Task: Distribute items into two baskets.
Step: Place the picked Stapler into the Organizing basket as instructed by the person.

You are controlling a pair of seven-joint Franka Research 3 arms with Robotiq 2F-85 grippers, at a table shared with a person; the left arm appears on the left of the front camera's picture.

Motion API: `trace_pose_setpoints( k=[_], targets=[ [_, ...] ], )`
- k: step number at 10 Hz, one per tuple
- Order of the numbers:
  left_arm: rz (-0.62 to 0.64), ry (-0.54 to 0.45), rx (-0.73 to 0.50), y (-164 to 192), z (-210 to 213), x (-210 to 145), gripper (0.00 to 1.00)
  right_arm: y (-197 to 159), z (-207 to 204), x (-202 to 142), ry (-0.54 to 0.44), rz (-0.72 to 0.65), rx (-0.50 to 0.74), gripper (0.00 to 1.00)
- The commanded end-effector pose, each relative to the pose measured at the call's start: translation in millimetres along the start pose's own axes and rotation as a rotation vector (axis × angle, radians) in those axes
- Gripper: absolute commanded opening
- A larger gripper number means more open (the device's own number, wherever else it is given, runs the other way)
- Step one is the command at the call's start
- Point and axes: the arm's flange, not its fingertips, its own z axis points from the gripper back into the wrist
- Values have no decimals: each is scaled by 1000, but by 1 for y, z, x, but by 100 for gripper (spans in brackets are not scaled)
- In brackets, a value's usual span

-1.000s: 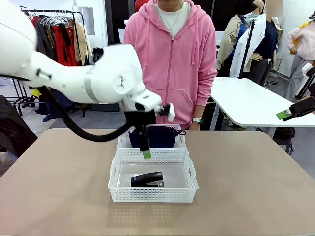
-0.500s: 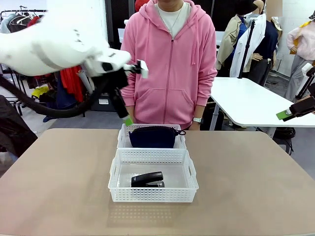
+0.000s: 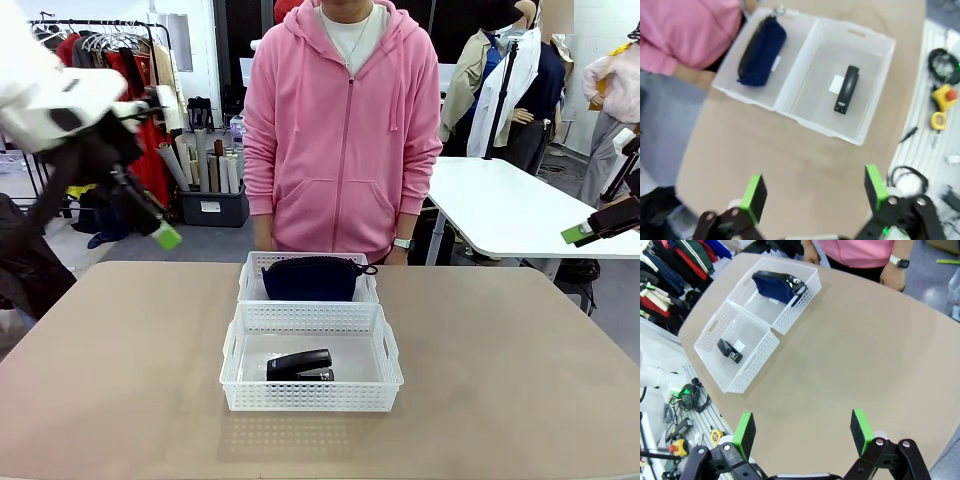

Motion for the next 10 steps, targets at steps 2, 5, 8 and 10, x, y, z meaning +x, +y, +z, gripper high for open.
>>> trace_pose_setpoints(
  k=[2, 5, 8, 10],
  targets=[
    [83, -112, 105, -33, 26, -57, 100, 1, 2, 1, 0, 0, -3, 100],
    [115, -155, 159, -41, 44, -78, 100, 1, 2, 1, 0, 0, -3, 100],
    [108, -147, 140, -38, 31, -70, 100, 1, 2, 1, 0, 0, -3, 100],
    [106, -153, 157, -20, 70, -55, 100, 1, 2, 1, 0, 0, -3, 100]
  ],
)
